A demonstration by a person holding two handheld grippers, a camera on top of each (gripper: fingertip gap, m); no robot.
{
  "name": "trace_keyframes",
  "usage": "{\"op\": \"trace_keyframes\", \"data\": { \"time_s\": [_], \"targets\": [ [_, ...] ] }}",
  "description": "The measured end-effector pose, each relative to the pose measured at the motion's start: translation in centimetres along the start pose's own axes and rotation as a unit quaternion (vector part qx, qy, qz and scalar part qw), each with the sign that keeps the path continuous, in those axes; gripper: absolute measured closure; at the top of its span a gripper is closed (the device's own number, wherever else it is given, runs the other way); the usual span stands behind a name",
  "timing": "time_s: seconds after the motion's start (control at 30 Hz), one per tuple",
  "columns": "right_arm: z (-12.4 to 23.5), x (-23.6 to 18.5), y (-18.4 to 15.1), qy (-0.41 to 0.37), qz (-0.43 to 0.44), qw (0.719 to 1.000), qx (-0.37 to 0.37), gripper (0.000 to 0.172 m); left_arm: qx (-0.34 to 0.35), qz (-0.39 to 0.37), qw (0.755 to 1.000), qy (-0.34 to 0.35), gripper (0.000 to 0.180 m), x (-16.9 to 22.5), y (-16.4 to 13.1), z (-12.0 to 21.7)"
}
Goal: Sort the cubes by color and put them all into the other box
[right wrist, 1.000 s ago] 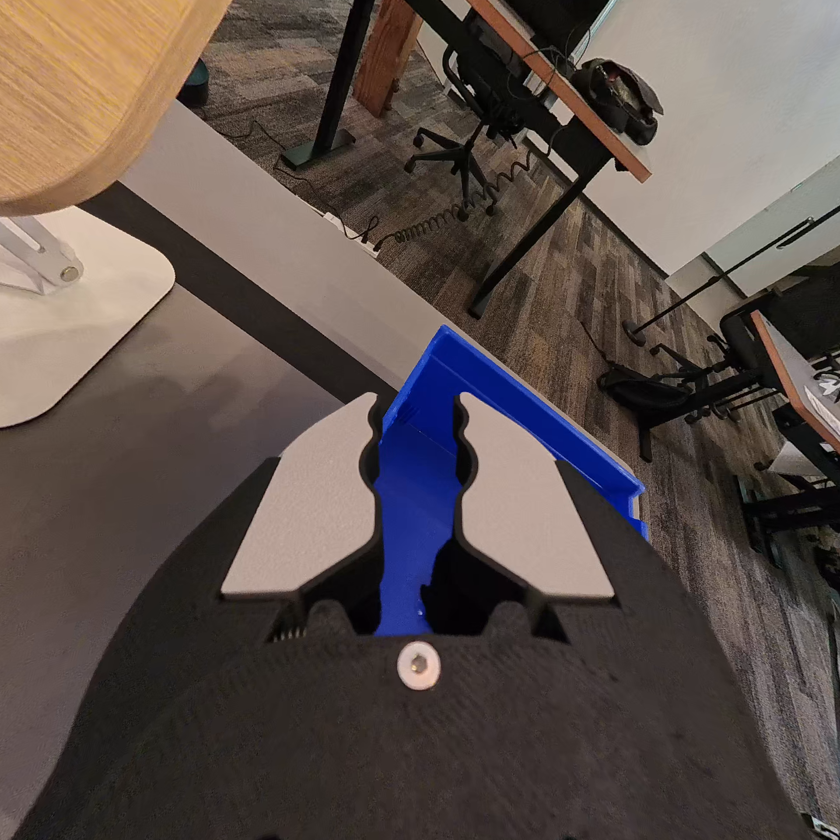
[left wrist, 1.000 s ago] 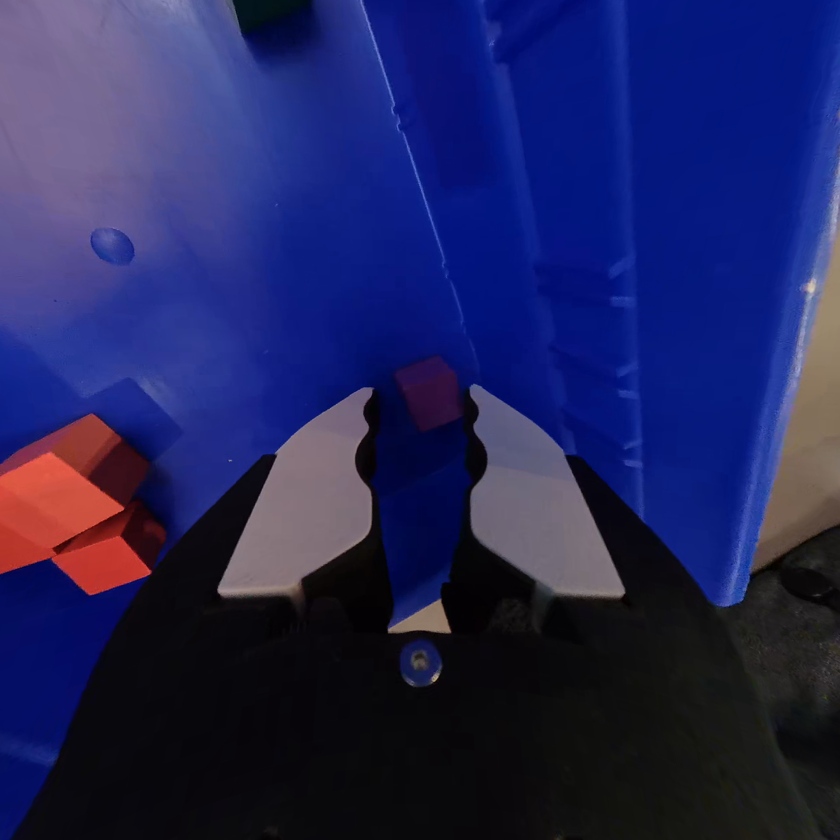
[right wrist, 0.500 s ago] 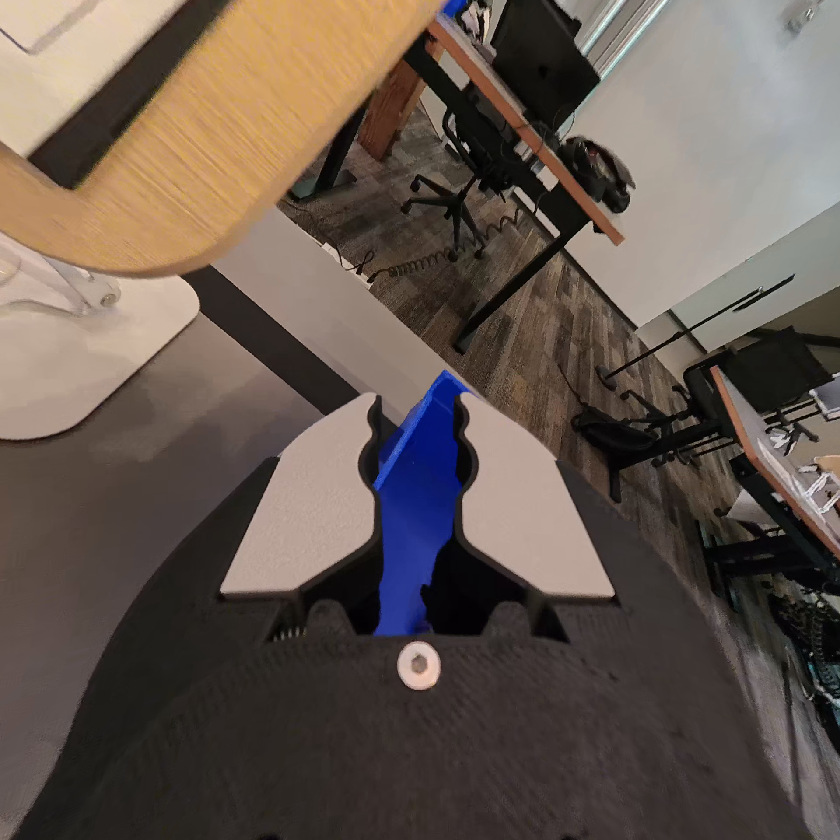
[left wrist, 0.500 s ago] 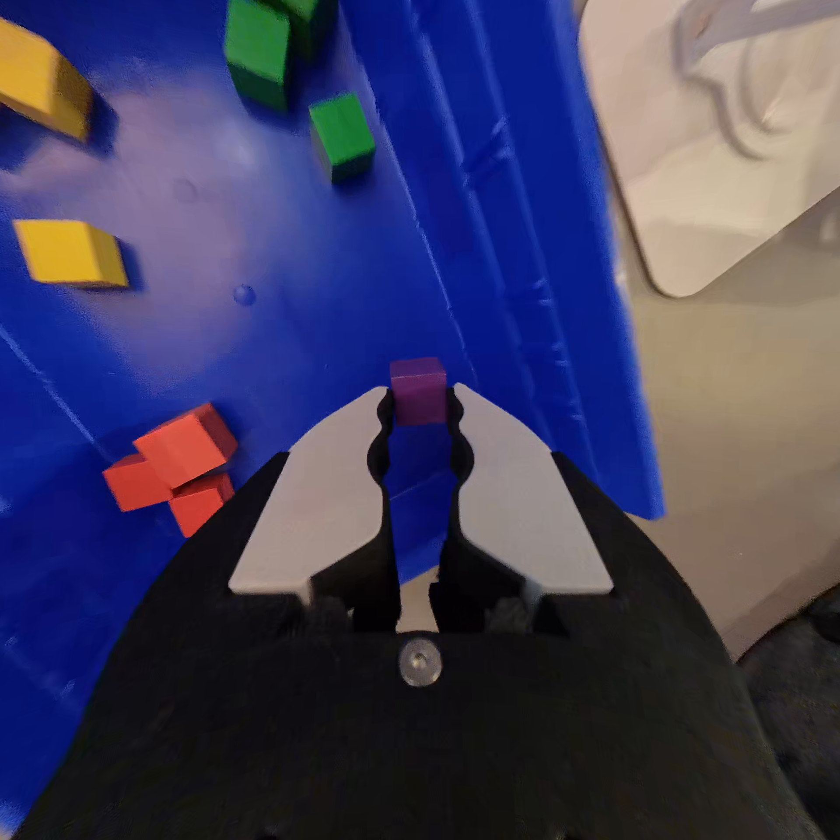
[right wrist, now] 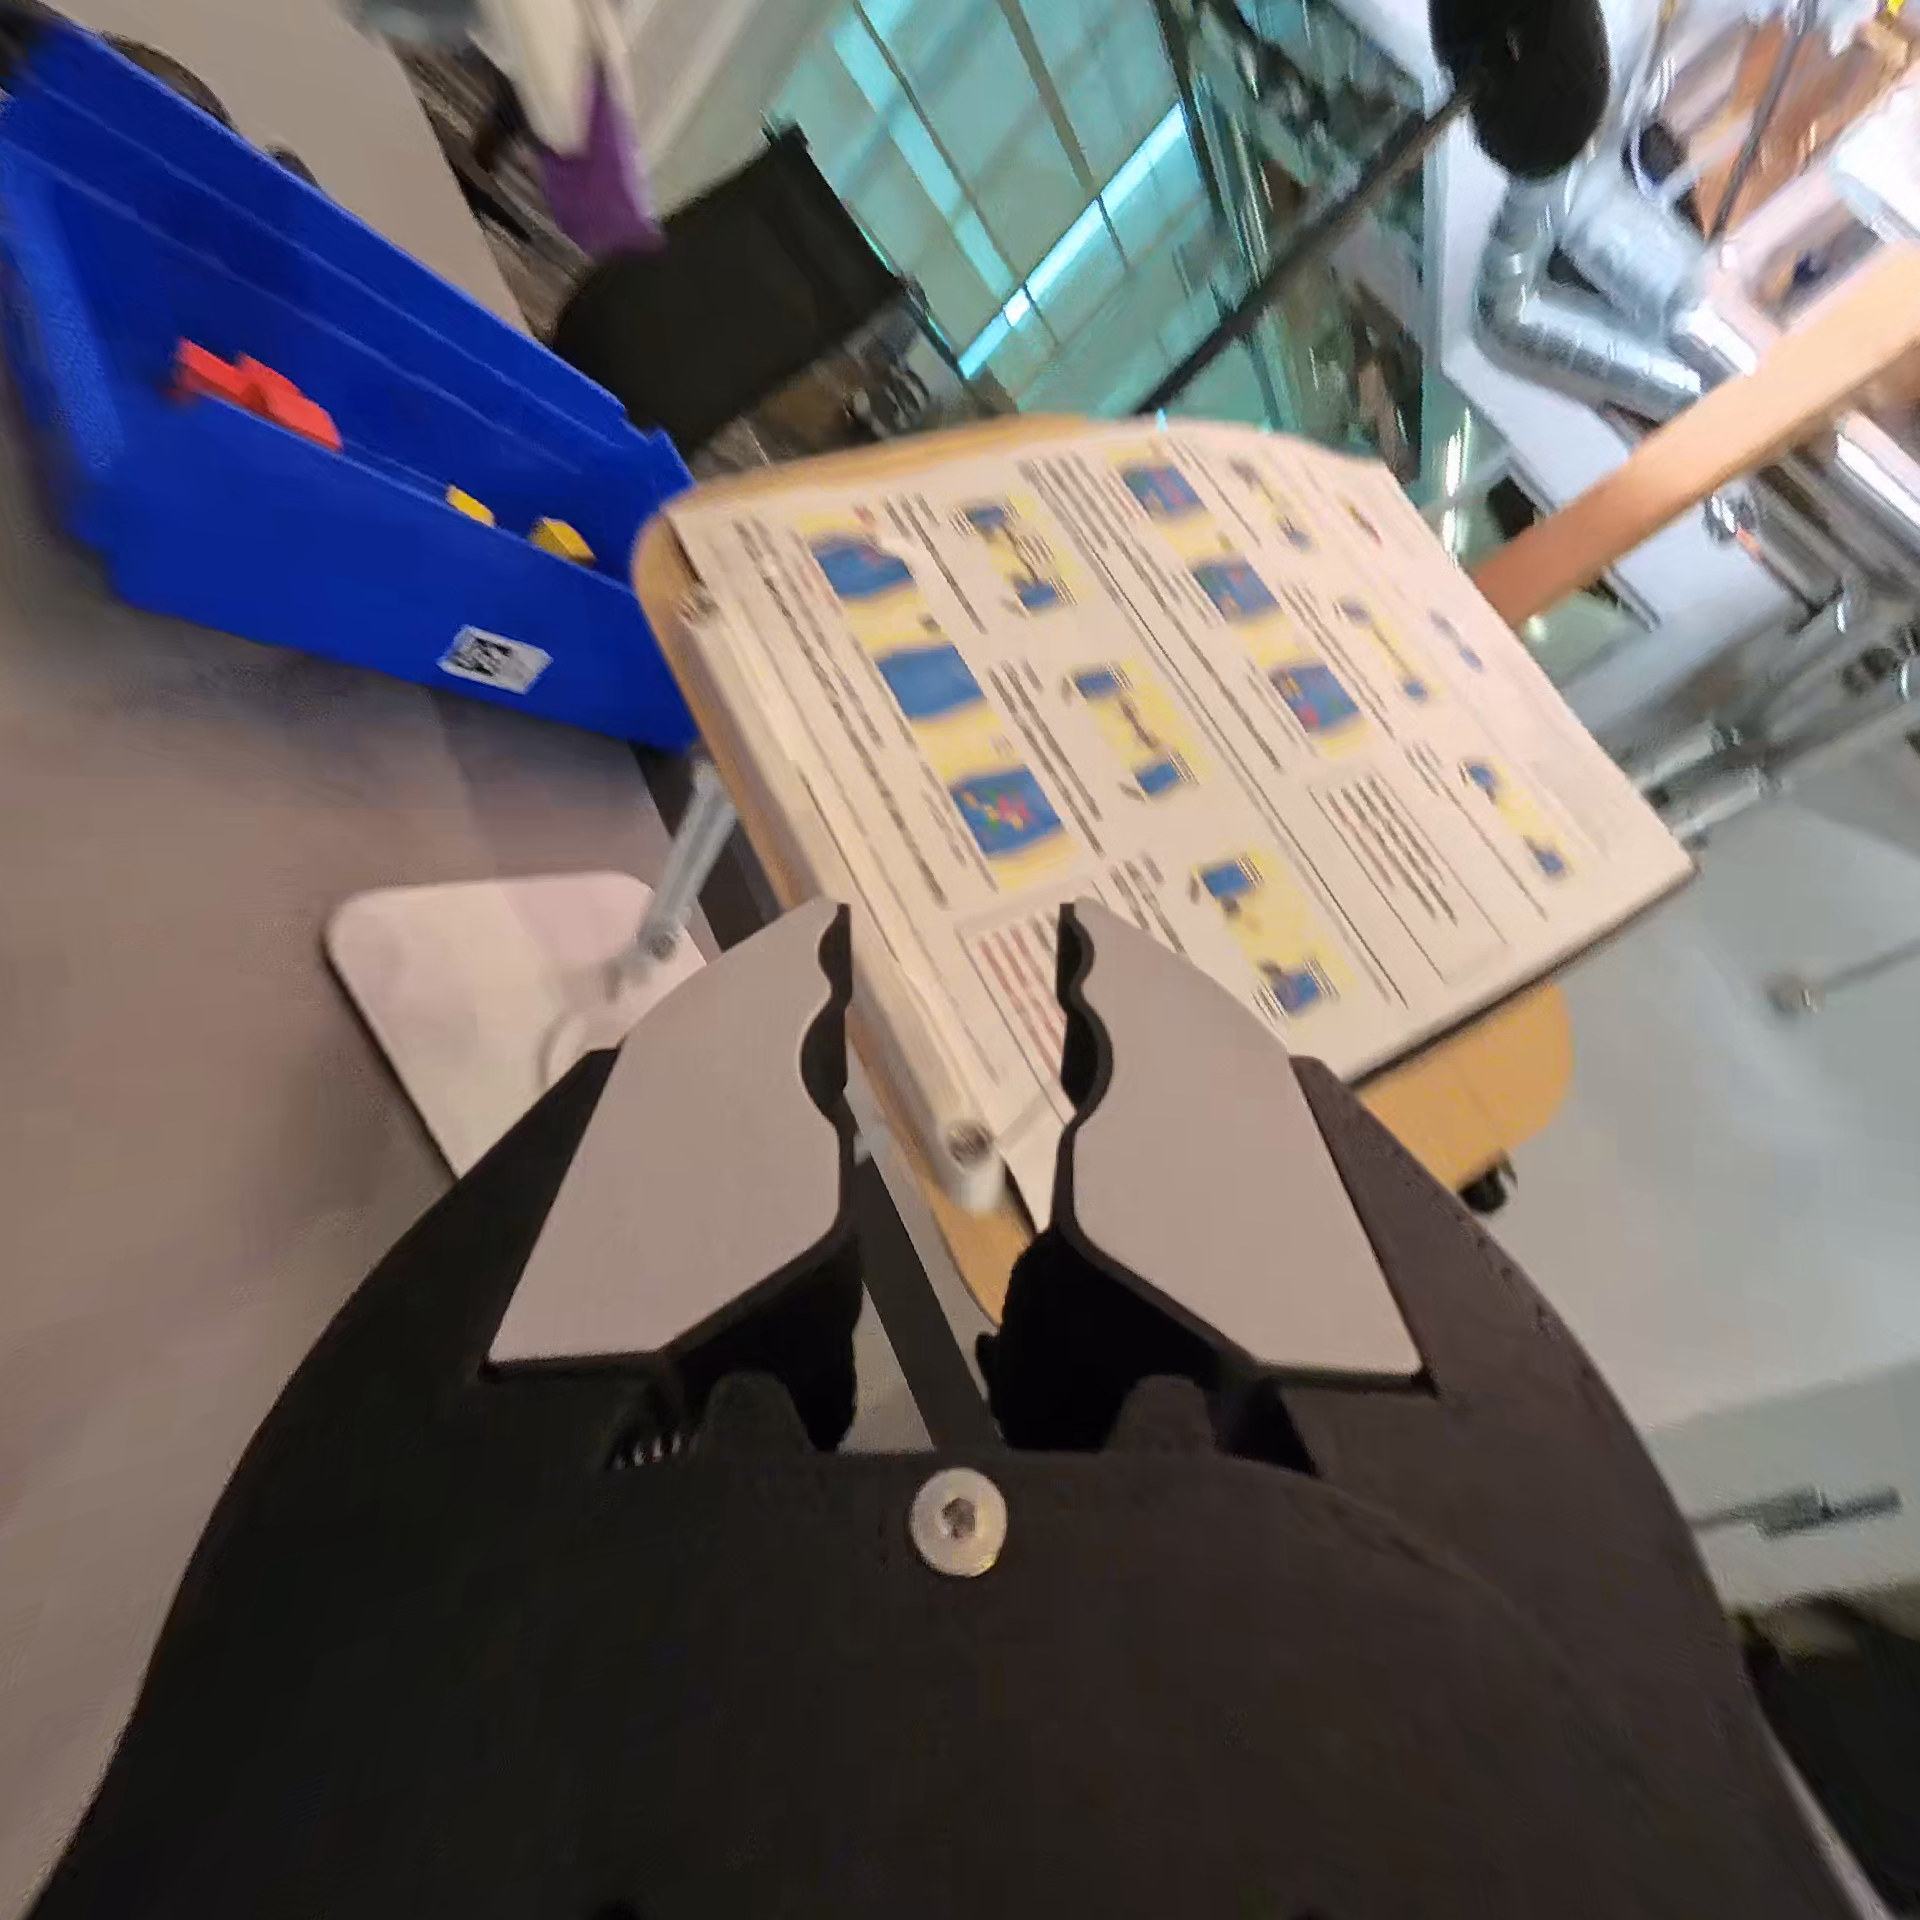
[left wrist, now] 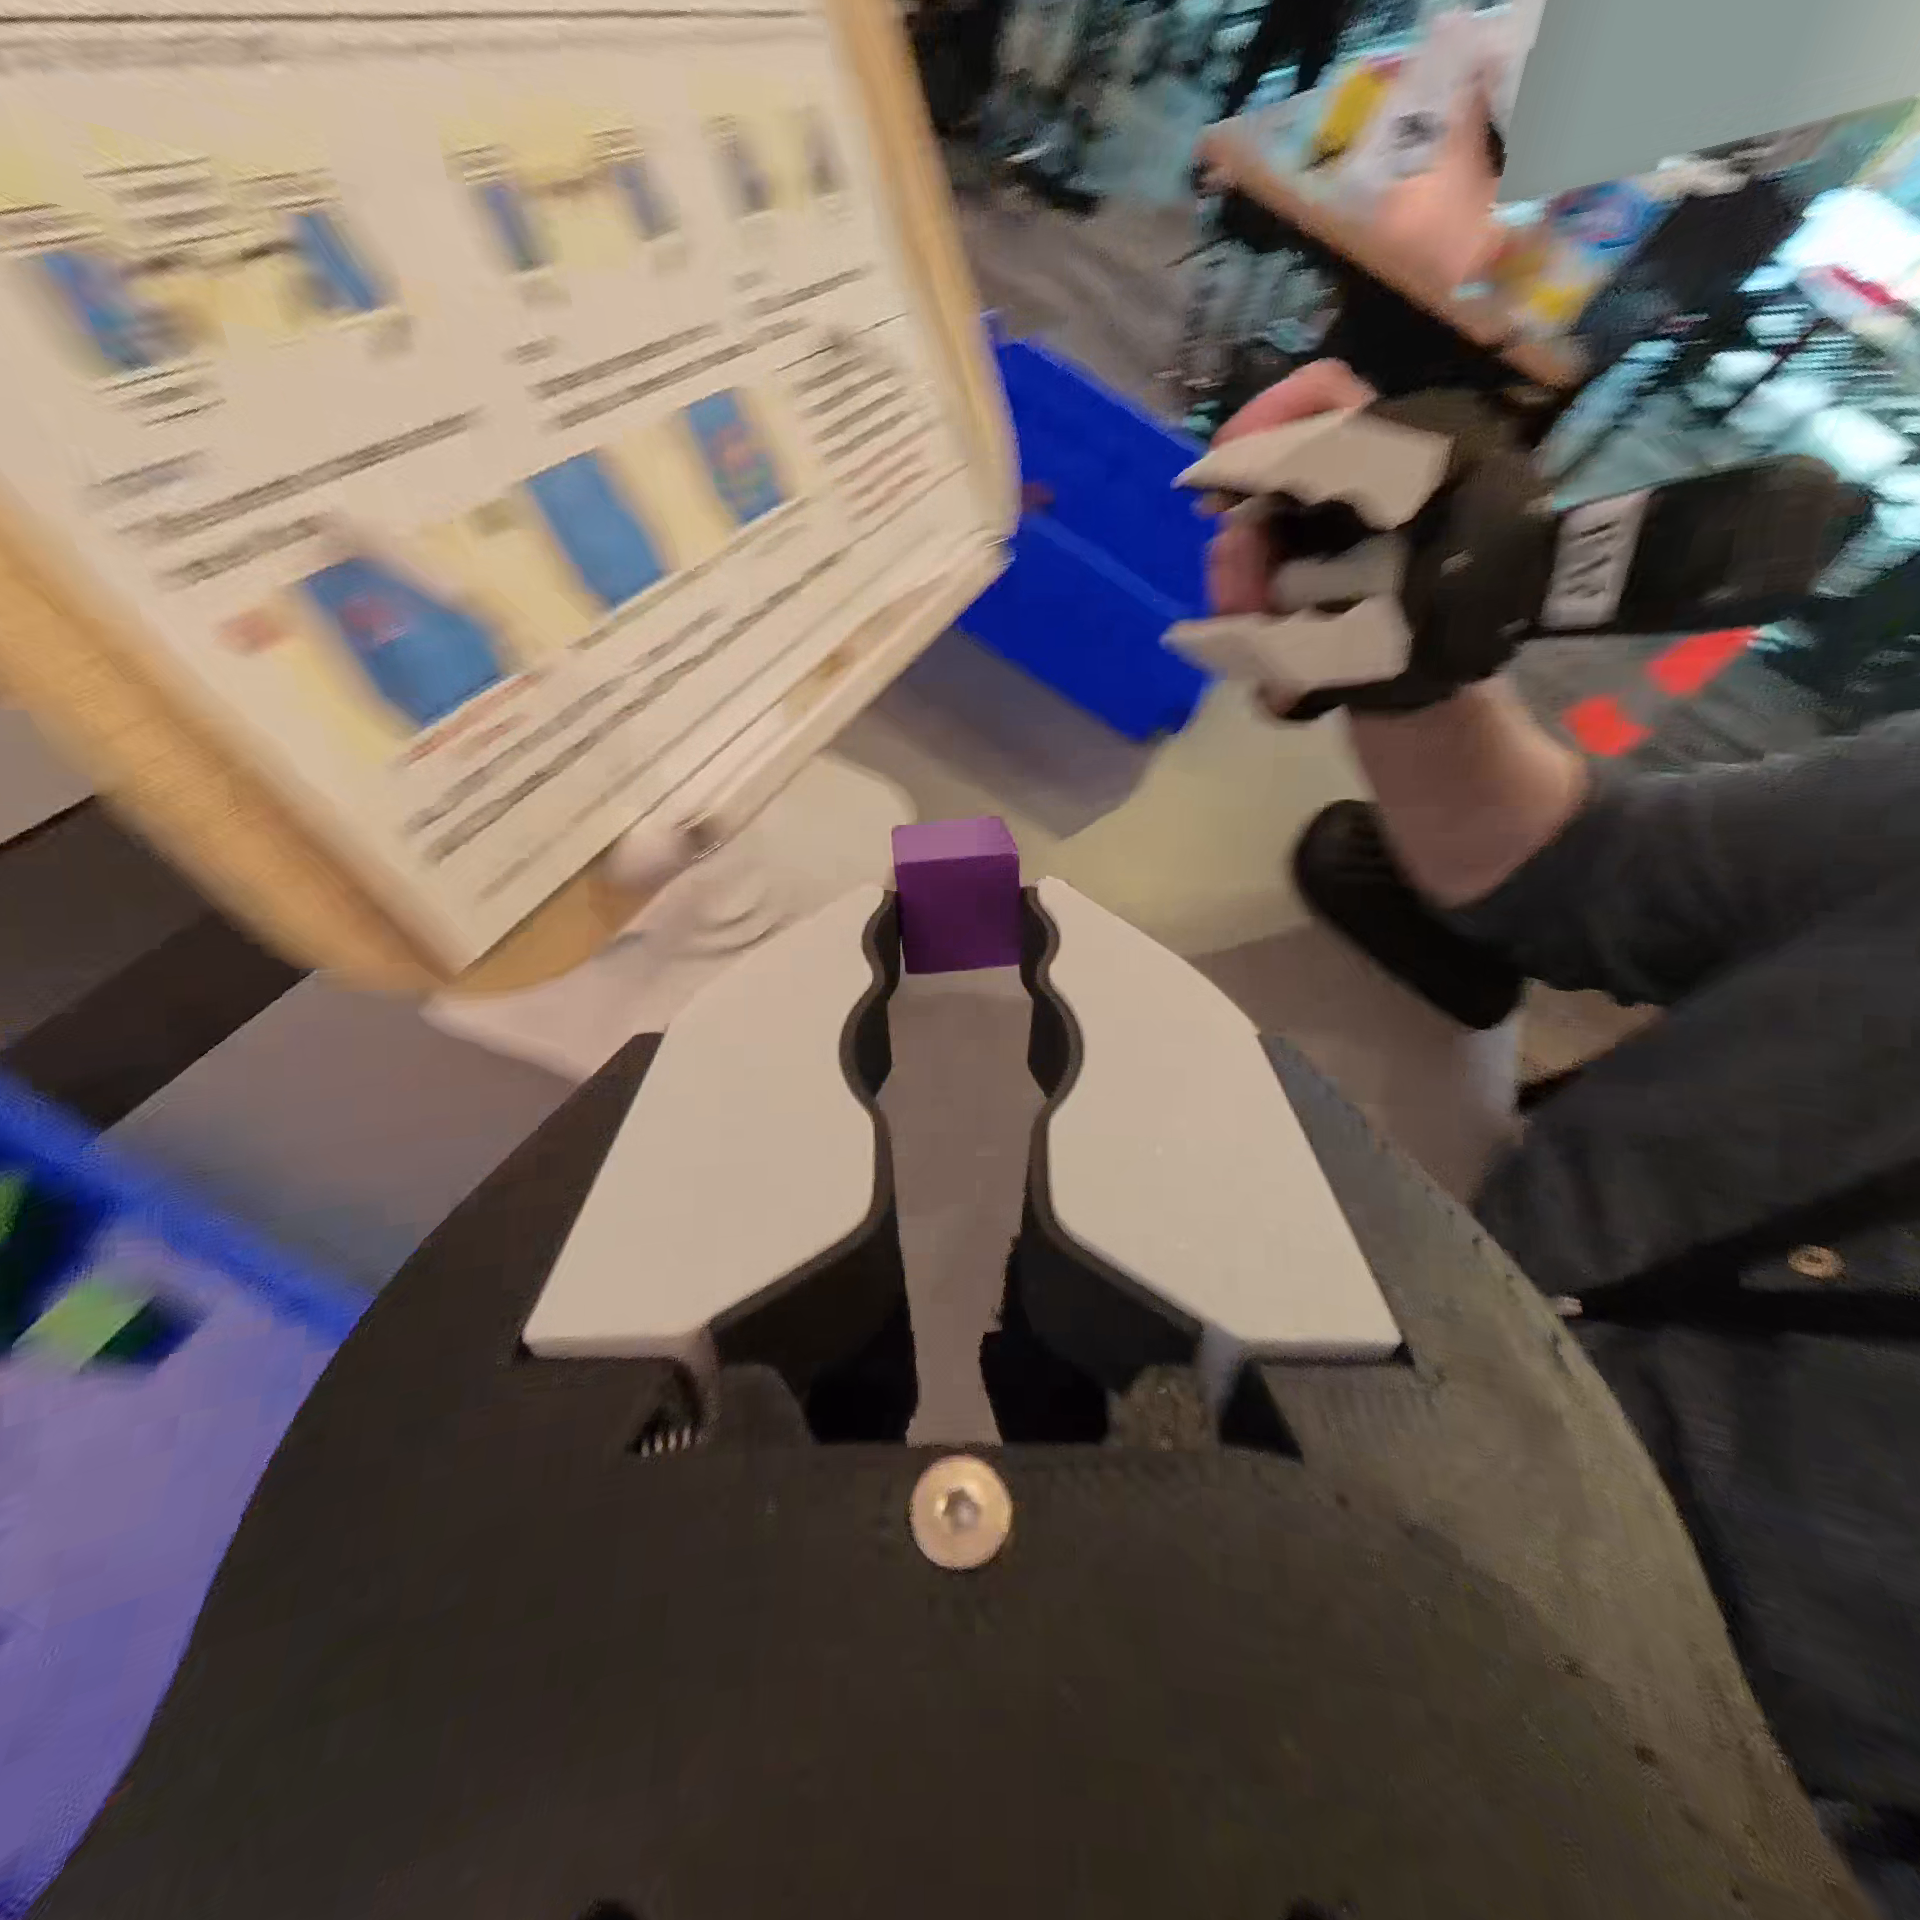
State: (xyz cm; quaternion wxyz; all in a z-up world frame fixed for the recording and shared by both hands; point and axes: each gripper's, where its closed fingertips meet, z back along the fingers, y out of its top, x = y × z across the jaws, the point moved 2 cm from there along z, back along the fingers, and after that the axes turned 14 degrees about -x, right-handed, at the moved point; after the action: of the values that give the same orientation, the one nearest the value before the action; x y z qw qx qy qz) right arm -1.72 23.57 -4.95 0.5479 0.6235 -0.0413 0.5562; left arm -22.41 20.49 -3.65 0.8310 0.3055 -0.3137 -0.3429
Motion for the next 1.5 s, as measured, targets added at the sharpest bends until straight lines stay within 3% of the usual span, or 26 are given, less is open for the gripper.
{"op": "trace_keyframes", "data": {
  "time_s": [0.23,0.47,1.1,1.23,1.4,1.5],
  "targets": [
    [0.3,-4.7,4.2,0.007,0.044,0.996,0.072,0.129,0.024,-0.068,0.975,-0.211,0.158,7.4,3.1,-6.9],
    [0.7,-4.9,4.9,-0.027,0.049,0.994,0.095,0.129,0.021,-0.056,0.952,-0.301,0.158,9.7,3.4,-10.2],
    [1.0,-5.1,4.7,-0.035,0.077,0.992,0.094,0.149,-0.008,-0.043,0.946,-0.320,0.158,10.0,2.7,-11.5],
    [1.2,-3.7,4.1,-0.054,0.080,0.992,0.078,0.149,0.025,-0.028,0.944,-0.327,0.143,9.6,3.5,-10.5],
    [1.1,2.7,-1.1,-0.089,0.028,0.996,-0.006,0.149,0.048,-0.031,0.951,-0.303,0.157,8.6,3.9,-9.2],
    [1.4,7.3,-7.1,-0.111,-0.017,0.989,-0.099,0.149,0.060,-0.035,0.956,-0.283,0.170,8.0,4.0,-8.5]
  ]
}}
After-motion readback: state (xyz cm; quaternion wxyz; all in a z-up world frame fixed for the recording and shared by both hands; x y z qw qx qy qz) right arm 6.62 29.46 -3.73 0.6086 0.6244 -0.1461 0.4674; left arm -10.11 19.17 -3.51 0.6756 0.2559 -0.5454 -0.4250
